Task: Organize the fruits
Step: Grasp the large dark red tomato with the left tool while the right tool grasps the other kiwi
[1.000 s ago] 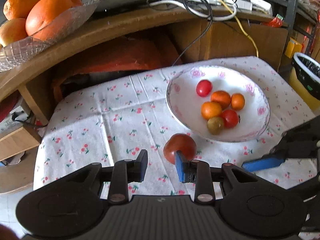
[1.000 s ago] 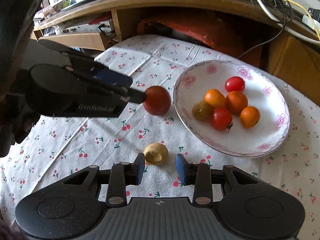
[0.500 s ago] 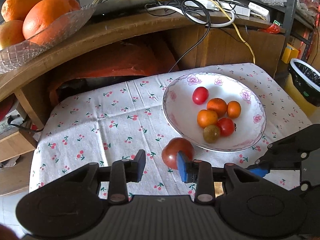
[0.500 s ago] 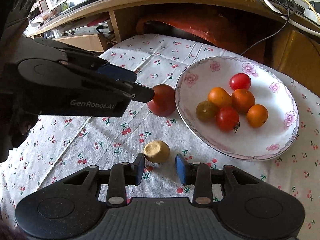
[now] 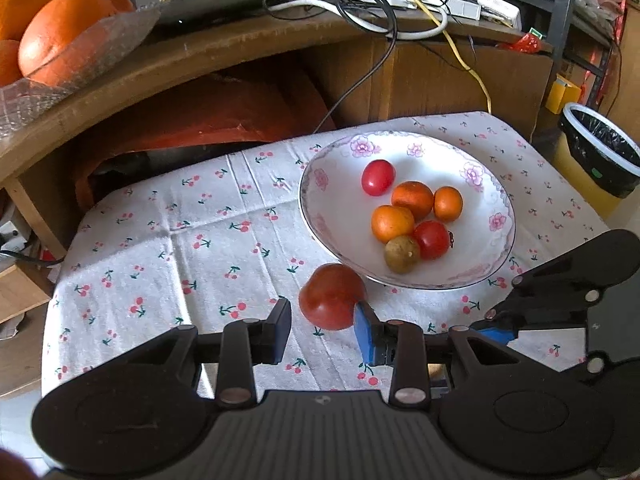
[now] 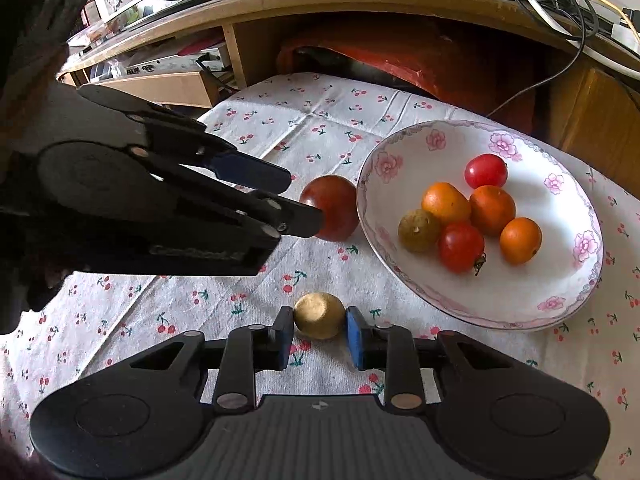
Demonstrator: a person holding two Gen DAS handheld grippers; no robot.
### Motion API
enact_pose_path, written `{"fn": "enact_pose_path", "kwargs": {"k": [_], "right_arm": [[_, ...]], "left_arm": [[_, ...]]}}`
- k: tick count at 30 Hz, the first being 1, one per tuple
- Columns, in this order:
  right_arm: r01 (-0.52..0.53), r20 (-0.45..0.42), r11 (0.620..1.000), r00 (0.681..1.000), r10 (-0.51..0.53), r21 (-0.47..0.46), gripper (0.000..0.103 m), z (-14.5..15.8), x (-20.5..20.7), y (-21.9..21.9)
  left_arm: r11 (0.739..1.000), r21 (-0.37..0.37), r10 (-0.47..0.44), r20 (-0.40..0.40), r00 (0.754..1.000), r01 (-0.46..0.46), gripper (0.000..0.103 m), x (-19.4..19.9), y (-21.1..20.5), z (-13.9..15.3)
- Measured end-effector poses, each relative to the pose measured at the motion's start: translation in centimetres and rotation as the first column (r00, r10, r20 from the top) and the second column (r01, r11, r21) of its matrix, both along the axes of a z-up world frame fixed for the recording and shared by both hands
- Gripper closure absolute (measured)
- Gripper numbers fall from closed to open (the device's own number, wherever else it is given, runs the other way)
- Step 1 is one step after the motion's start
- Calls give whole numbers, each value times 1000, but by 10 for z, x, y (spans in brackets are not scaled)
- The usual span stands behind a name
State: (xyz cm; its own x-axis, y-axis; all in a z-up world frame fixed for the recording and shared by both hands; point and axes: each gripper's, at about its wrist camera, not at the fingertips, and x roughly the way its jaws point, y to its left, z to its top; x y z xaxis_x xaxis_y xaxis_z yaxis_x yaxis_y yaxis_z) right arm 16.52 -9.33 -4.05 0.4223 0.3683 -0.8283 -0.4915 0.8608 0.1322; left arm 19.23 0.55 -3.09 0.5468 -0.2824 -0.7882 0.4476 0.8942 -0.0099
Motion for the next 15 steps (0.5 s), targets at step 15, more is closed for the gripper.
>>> {"fn": "enact_pose_path", "kwargs": {"k": [15], "right_arm": [[57, -38, 997, 998, -55, 48, 80, 7, -2, -25]], "left_arm": [[999, 23, -36, -28, 999, 37, 54, 10, -19, -20]]}}
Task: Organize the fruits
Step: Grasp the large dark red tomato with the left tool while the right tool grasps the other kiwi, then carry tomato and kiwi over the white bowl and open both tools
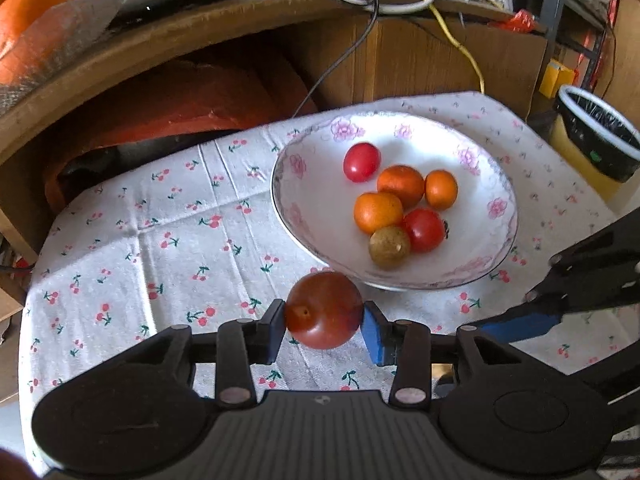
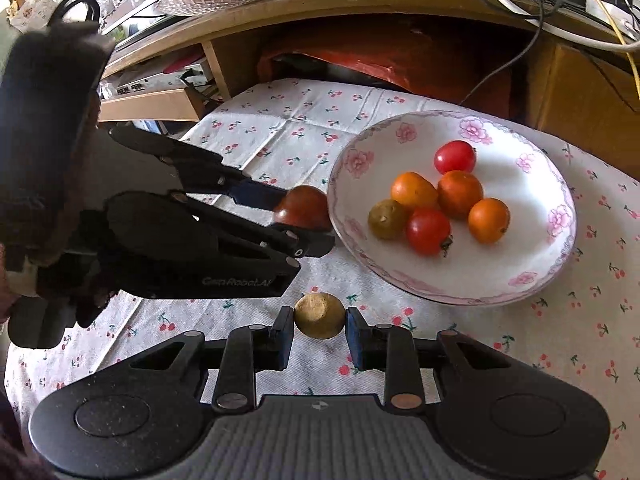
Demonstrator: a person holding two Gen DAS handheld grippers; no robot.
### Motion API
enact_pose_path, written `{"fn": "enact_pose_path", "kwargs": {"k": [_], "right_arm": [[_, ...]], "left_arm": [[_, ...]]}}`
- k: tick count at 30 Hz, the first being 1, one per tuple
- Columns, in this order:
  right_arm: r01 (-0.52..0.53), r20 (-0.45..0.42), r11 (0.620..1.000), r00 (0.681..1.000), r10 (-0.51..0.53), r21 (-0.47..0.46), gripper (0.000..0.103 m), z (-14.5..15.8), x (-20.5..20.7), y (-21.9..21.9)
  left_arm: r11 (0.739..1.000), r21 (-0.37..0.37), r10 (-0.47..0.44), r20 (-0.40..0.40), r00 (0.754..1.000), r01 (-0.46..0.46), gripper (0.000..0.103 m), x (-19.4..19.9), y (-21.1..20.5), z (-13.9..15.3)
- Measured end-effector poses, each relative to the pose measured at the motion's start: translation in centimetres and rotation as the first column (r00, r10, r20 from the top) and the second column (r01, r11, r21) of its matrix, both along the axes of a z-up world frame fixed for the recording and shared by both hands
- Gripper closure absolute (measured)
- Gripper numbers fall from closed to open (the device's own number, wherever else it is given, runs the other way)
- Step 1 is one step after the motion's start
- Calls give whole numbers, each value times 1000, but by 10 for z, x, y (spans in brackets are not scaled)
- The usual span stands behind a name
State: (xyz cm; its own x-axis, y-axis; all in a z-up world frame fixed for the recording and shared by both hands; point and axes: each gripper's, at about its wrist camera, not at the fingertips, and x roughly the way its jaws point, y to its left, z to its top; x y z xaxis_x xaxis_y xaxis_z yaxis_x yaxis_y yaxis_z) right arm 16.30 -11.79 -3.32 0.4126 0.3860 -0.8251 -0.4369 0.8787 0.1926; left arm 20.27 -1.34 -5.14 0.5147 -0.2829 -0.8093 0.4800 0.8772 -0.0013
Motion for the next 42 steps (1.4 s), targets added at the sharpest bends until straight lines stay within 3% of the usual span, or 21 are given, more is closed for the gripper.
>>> {"fn": "enact_pose_path", "kwargs": {"k": [6, 13, 27, 42], "right_arm": [[33, 2, 999, 999, -33, -14, 80, 2, 3, -11], [52, -6, 997, 999, -53, -62, 80, 0, 2, -23], [-3, 12, 987, 1000, 5, -161, 79, 0, -19, -28], [-15, 9, 989, 1000, 17, -146, 76, 0, -20, -31]], "left_arm": [[1000, -7, 27, -3, 1000, -27, 56, 2, -2, -3], [999, 39, 34, -9, 999, -34, 57, -7, -6, 4], [993, 89, -76, -59, 995, 81, 57, -56, -21, 14], [992, 91, -84, -51, 995, 89, 53, -59, -19, 13]]}}
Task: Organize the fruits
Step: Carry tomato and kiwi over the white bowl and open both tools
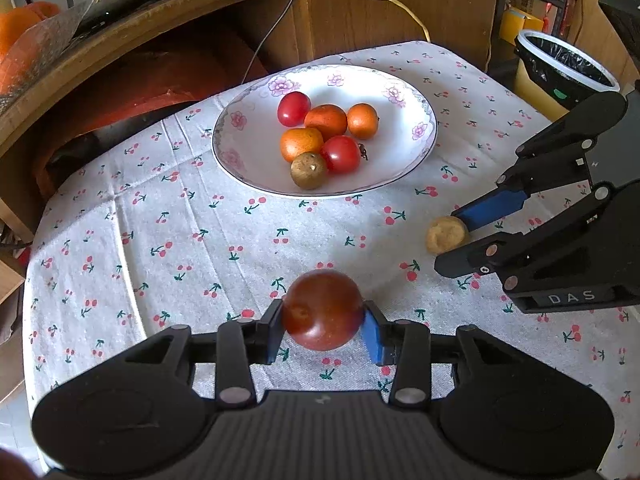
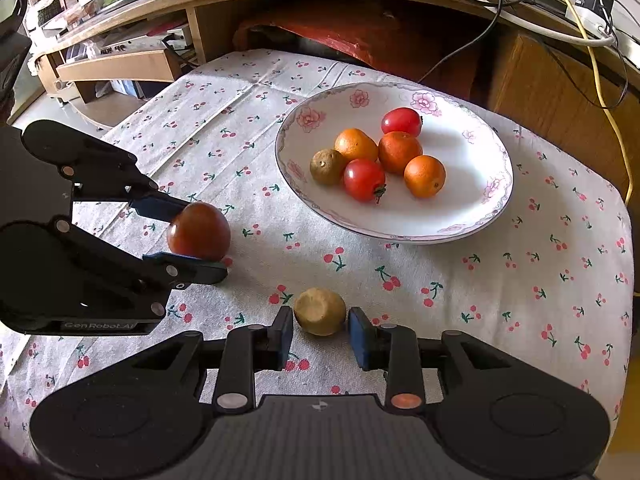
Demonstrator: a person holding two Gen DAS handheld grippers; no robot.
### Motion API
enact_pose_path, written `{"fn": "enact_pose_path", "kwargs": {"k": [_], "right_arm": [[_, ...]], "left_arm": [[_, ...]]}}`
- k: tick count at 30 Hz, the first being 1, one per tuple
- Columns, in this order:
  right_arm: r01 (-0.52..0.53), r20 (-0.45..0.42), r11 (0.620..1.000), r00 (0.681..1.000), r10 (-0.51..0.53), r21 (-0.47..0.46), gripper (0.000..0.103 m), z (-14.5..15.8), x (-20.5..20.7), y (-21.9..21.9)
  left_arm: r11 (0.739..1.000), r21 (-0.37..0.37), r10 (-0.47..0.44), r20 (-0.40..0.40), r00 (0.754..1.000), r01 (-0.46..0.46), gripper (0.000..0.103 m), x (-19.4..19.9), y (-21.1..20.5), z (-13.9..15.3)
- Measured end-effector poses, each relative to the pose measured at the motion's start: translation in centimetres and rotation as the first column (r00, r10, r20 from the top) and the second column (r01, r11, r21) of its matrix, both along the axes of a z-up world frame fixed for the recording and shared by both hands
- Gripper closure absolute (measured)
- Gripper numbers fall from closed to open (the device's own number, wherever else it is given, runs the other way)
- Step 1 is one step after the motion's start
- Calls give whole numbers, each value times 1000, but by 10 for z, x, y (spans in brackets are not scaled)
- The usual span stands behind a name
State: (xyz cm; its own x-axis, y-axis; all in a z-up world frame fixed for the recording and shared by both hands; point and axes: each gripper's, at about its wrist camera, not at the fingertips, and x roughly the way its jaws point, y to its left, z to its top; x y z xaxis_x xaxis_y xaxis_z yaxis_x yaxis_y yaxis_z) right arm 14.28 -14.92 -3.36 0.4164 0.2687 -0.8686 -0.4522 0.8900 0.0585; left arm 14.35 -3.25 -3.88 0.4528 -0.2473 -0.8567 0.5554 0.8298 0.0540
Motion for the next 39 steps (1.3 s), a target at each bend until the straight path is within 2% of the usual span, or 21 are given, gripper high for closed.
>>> {"fn": "enact_pose_path", "kwargs": {"k": [12, 15, 22, 33, 39], "right_arm": [[9, 9, 1000, 1000, -9, 11, 75, -1, 3, 1], [4, 9, 1000, 1000, -4, 3, 80, -1, 2, 1], [18, 3, 1000, 1000, -18, 12, 80, 3, 2, -1], [47, 63, 998, 997, -50, 48, 81, 26, 10, -5], [91, 99, 994, 990, -96, 54, 81, 34, 27, -10]], "left_arm": [[1000, -17, 24, 16, 1000, -24, 55, 0, -2, 3], [1000, -14, 26, 18, 999, -26, 55, 0, -2, 3], [1000, -1, 22, 22, 1000, -22, 56, -1, -5, 3], [998, -38, 49, 79, 996, -46, 56, 10, -8, 26], [996, -45, 77, 113, 991, -73, 56, 31, -17, 35]]}}
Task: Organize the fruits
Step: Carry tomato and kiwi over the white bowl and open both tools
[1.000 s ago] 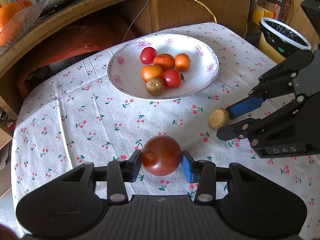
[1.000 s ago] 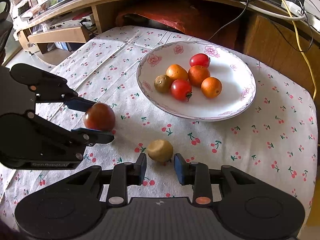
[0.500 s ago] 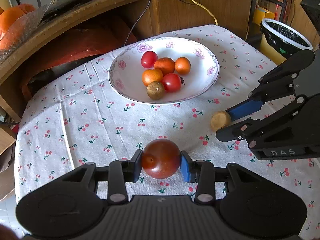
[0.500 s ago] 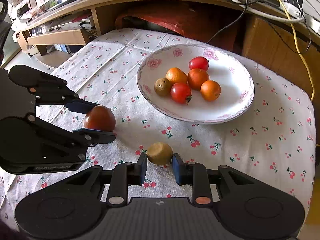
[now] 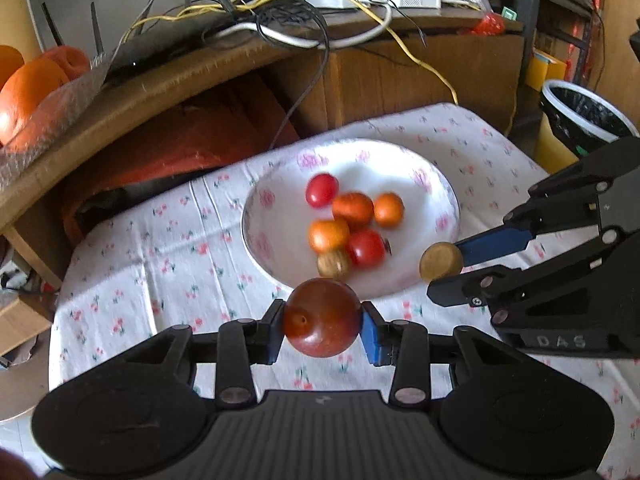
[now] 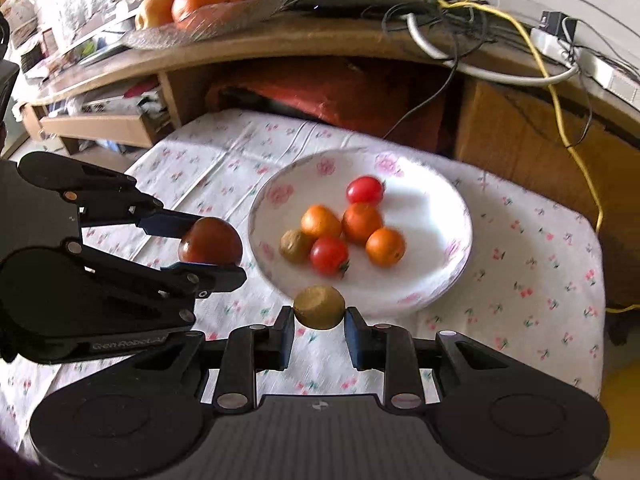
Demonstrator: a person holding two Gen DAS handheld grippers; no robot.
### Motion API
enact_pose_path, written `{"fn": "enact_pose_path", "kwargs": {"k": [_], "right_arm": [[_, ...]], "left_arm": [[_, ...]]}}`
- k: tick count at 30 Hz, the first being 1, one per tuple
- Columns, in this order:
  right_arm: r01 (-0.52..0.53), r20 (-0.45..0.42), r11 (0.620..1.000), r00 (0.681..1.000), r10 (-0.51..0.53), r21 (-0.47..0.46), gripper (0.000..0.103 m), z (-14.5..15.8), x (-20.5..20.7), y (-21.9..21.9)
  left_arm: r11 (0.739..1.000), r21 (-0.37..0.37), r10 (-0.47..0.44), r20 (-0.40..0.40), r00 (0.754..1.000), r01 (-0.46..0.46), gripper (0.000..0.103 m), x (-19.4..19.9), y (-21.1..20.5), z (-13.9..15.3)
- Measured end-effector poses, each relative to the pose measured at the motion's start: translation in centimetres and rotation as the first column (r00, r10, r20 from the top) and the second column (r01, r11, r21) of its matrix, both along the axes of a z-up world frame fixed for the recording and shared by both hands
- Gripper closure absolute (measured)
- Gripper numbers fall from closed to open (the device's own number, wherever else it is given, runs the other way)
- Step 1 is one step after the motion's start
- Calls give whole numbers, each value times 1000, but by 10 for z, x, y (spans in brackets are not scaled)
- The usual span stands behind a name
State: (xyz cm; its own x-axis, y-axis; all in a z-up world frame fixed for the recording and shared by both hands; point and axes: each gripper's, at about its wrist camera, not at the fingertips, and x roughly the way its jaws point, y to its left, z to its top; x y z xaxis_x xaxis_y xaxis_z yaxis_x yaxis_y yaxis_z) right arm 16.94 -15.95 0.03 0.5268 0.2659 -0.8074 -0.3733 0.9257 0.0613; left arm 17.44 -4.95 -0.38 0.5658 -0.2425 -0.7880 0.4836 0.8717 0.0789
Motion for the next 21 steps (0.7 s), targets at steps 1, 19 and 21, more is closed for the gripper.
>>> {"fn": "enact_pose_path", "kwargs": {"k": [1, 19, 21], "right_arm": [[8, 4, 1000, 1000, -8, -1, 81, 0, 3, -1], [70, -4, 997, 998, -70, -38, 81, -19, 36, -9], [69, -7, 997, 998, -69, -43, 81, -21, 38, -8]], "left_arm": [[1000, 3, 4, 6, 1000, -4, 56, 4, -2, 0], [997, 43, 56, 24, 998, -57, 56, 47, -13, -14], [997, 42, 58, 24, 998, -59, 56, 50, -13, -15]]}}
